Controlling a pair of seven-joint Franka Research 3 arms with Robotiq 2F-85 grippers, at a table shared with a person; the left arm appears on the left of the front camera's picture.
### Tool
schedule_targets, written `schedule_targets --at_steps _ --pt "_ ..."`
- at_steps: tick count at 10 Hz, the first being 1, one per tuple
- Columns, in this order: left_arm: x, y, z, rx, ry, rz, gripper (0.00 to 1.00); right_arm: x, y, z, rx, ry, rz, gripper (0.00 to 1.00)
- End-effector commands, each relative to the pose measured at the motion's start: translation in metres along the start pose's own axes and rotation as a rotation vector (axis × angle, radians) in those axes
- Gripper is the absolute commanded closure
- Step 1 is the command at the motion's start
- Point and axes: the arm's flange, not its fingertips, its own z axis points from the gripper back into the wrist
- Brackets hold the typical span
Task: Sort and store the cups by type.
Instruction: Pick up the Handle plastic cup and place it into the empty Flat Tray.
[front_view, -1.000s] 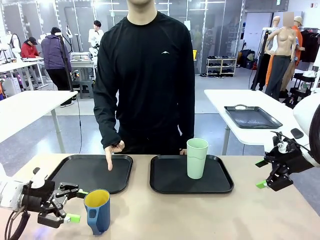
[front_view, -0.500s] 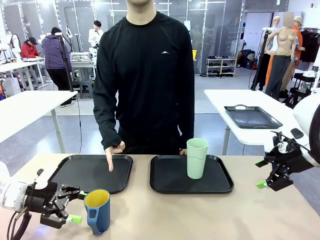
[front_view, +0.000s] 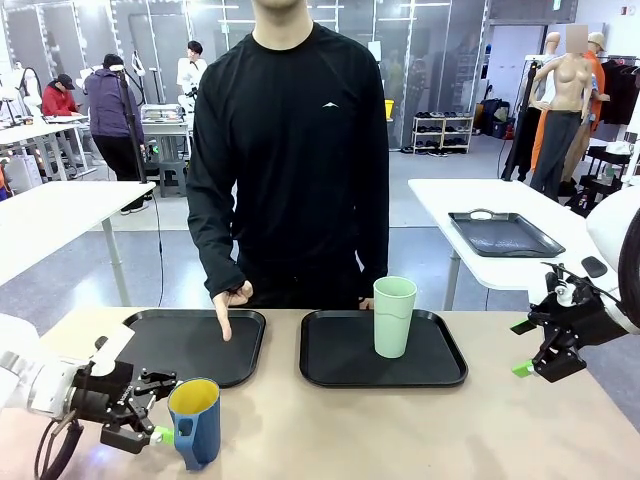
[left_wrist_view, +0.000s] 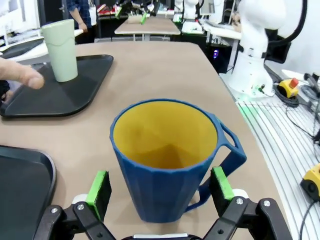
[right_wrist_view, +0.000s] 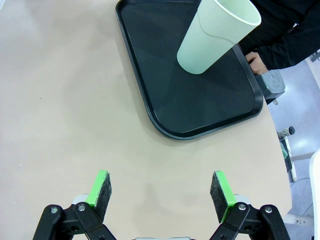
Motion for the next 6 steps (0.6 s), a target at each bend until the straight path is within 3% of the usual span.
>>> schedule_targets --at_steps 1,6 --pt "-0.003 0.004 -0.015 -0.001 -0.014 -0.021 0.00 -0.001 -0.002 -0.002 -0.001 0.000 -0.001 0.00" --pt "-0.010 0.007 -0.034 -0.034 -0.071 -0.020 0.00 -0.001 -0.002 -0.002 -0.001 0.000 -0.001 0.00"
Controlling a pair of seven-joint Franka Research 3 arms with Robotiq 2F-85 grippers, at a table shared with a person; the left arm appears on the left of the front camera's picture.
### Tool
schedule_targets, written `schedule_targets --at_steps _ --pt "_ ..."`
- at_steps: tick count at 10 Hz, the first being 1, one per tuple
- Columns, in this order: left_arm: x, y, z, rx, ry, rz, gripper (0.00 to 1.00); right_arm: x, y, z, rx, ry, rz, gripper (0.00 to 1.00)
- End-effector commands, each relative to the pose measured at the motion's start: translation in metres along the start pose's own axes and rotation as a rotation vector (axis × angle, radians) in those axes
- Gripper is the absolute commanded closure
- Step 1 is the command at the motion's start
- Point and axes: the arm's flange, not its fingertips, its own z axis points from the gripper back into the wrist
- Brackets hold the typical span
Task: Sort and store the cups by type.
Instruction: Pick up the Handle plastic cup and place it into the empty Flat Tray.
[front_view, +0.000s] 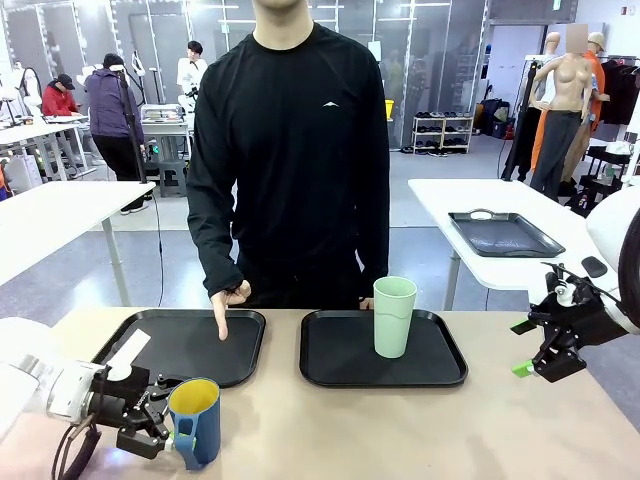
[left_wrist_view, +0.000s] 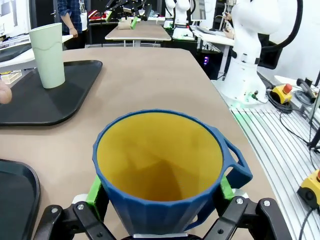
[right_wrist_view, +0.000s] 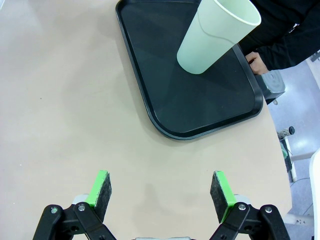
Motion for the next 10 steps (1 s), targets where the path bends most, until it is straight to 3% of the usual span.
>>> schedule_targets --at_steps 1,4,7,10 --pt "-0.008 0.006 -0.008 0.007 -0.067 -0.064 0.14 -0.001 -0.002 -0.002 -0.001 0.000 -0.001 0.00" --pt "-0.010 0.007 -0.009 0.015 -0.087 -0.043 0.38 -0.001 -0.002 -0.002 -0.001 0.000 -0.001 0.00" --pt "-0.010 0.003 -0.005 0.026 -0.113 -0.034 0.71 -0.001 -0.002 -0.002 -0.001 0.000 -0.001 0.00" --pt "0.026 0.013 0.029 0.112 -0.108 -0.076 0.71 -0.001 -0.002 -0.002 -0.001 0.000 -0.001 0.00"
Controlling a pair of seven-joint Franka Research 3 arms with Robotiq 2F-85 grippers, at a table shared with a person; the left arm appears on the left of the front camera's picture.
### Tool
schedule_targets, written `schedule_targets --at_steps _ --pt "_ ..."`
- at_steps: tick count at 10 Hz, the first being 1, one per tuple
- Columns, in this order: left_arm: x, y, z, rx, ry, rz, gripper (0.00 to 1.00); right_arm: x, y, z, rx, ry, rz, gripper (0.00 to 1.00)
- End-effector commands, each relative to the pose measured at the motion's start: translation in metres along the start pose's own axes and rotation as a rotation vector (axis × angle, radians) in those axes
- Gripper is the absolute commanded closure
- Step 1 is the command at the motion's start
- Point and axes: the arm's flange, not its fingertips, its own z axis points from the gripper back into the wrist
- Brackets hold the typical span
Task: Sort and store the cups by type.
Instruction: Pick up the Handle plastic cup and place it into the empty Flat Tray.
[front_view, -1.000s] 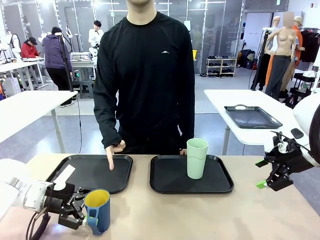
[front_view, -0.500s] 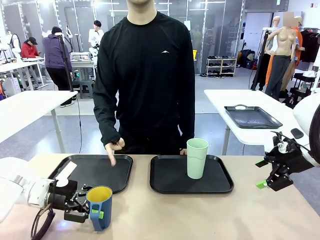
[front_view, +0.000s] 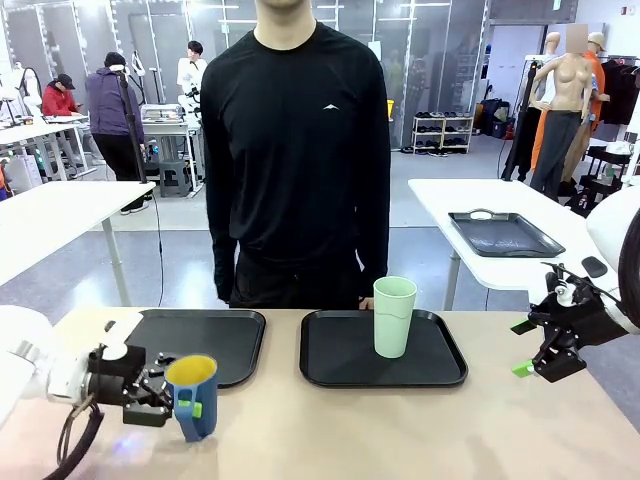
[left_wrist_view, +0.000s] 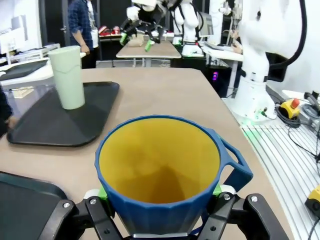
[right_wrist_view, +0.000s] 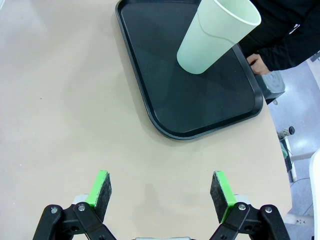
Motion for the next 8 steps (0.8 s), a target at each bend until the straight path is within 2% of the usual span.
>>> schedule_targets --at_steps 1,4,5,7,8 --pt "0.015 0.010 0.025 0.060 -0.021 -0.073 0.71 -0.001 -0.002 -0.002 -0.001 0.000 -0.001 0.00" --pt "0.031 0.056 0.065 0.092 -0.015 -0.095 0.71 -0.001 -0.002 -0.002 -0.001 0.000 -0.001 0.00" --pt "0.031 0.070 0.072 0.114 0.028 -0.119 0.71 -0.001 -0.002 -0.002 -0.001 0.000 -0.001 0.00" --pt "0.037 0.070 0.080 0.104 -0.019 -0.142 0.71 -0.001 -0.002 -0.002 -0.001 0.000 -0.001 0.00" --pt "0.037 0.067 0.079 0.137 0.017 -0.121 0.71 -0.001 -0.002 -0.002 -0.001 0.000 -0.001 0.00"
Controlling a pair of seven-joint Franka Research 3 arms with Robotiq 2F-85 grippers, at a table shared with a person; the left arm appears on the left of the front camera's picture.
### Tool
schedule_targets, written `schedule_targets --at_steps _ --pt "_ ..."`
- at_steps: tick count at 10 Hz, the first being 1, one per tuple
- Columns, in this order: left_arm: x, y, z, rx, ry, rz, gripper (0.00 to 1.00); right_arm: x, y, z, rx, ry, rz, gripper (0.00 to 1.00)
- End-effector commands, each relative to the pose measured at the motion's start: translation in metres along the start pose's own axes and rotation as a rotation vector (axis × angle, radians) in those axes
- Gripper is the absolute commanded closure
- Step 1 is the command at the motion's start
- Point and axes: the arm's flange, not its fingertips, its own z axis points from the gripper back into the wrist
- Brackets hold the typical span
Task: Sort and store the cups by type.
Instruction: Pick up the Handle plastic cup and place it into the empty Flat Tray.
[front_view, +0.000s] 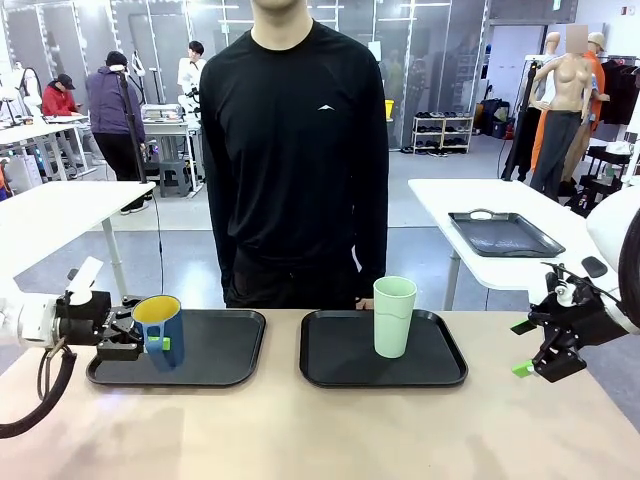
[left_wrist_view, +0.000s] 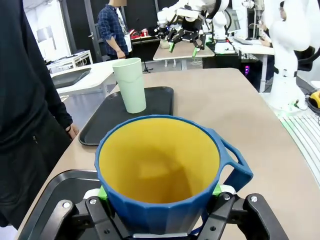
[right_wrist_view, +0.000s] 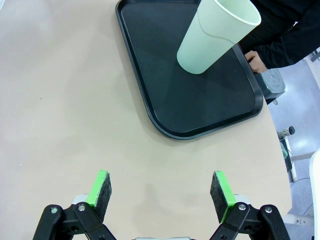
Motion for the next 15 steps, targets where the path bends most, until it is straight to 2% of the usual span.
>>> schedule_targets --at_steps 1,3,4,6,9,12,14,15 --pt "0.001 -0.006 -0.001 0.000 0.004 0.005 0.71 0.000 -0.002 -0.002 -0.001 0.000 0.000 0.00" --pt "0.001 -0.006 -0.001 0.000 0.004 0.005 0.71 0.000 -0.002 -0.002 -0.001 0.000 0.000 0.00" --pt "-0.002 -0.002 -0.001 -0.001 0.000 0.006 0.23 0.000 -0.002 -0.002 -0.001 0.000 0.000 0.00" --pt "-0.016 0.037 0.000 -0.038 -0.013 -0.035 0.23 0.000 -0.002 -0.002 -0.001 0.000 0.000 0.00" --pt "-0.046 0.097 -0.008 -0.058 -0.031 -0.001 0.23 0.000 -0.002 -0.002 -0.001 0.000 0.000 0.00" --pt "-0.070 0.133 -0.009 -0.022 0.011 0.018 0.23 0.000 -0.002 -0.002 -0.001 0.000 0.000 0.00" --pt "-0.076 0.140 -0.007 -0.002 0.067 0.022 0.23 0.000 -0.002 -0.002 -0.001 0.000 0.000 0.00" --pt "-0.081 0.141 -0.006 -0.016 0.053 0.036 0.23 0.000 -0.002 -0.002 -0.001 0.000 0.000 0.00"
